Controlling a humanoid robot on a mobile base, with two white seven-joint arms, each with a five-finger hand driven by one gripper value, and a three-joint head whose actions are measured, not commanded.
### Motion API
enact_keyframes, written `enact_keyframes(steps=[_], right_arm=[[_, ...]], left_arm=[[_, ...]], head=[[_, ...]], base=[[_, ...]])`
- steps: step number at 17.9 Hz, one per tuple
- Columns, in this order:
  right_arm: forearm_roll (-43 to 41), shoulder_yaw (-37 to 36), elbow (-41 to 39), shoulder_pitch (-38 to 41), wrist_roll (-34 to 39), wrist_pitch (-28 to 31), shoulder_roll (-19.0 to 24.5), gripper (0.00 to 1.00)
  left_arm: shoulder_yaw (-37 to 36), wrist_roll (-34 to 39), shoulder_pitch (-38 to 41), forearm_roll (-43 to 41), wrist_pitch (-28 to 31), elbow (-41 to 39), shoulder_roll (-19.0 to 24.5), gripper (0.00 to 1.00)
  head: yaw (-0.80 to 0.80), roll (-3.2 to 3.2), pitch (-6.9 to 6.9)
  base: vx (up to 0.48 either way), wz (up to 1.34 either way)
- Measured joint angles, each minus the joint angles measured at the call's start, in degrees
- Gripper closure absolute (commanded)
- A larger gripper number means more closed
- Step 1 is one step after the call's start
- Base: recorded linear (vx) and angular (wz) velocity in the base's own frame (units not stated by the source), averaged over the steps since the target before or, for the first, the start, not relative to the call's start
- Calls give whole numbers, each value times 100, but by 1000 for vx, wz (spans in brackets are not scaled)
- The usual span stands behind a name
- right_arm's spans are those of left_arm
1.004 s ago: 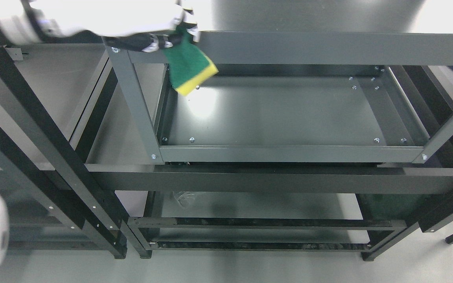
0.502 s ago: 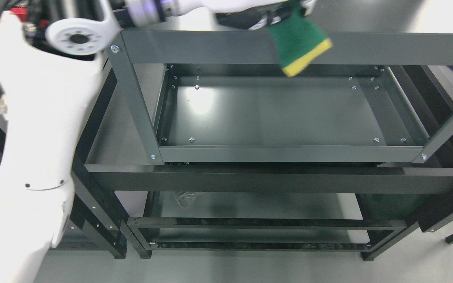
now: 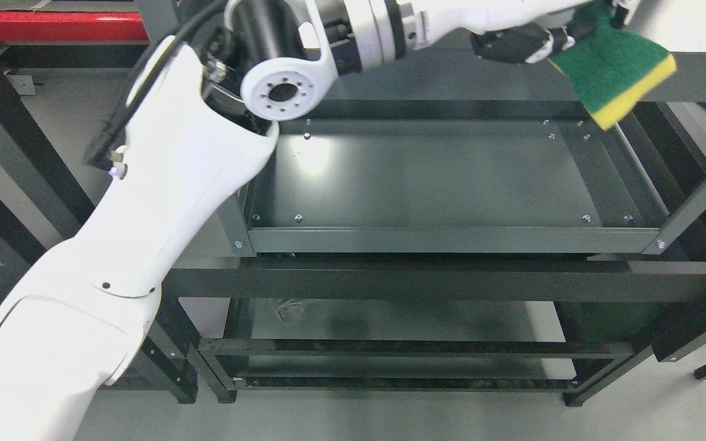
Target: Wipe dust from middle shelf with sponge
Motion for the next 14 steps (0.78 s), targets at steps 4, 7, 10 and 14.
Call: enact_keyframes(steps=[4,7,10,14], right_arm=[[0,0,0,0,1,0,0,0],[0,0,0,0,1,0,0,0],[0,0,0,0,1,0,0,0],[0,0,0,-1,1,0,0,0]], left_arm=[[-630,377,-38,179,272,76,-121,100],[-1032,854,-46,414,326,87,-186,100],[-1465,1482,4,751,343,69,-242,99],[-1877,1949,705,1109,357,55,-292,99]], head=[[0,0,0],[0,0,0],[0,0,0],[0,0,0]], base=[[0,0],[0,0],[0,0],[0,0]])
